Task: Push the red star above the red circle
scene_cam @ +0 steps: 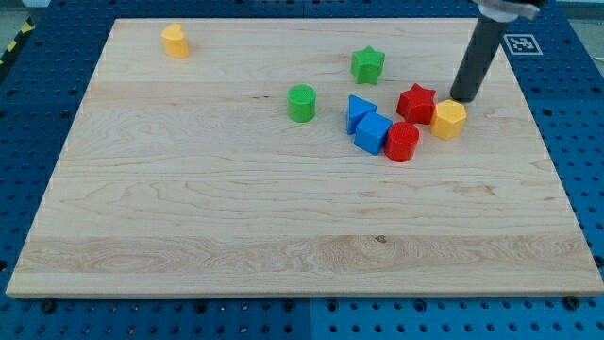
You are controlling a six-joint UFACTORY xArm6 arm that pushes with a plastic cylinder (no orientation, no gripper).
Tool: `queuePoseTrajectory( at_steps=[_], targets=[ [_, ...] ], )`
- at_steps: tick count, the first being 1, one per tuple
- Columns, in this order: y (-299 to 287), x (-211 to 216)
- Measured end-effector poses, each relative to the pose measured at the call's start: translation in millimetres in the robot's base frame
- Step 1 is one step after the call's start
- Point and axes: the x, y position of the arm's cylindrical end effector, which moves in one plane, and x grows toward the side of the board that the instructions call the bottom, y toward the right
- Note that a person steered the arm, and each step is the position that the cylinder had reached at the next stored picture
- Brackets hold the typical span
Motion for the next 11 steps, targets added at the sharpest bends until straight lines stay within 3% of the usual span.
queuePoseTrajectory(
  at_steps=[2, 6, 8, 11],
  targets=[
    [-33, -8],
    [-48, 28],
    [-71, -18],
    [-81, -30]
  ],
)
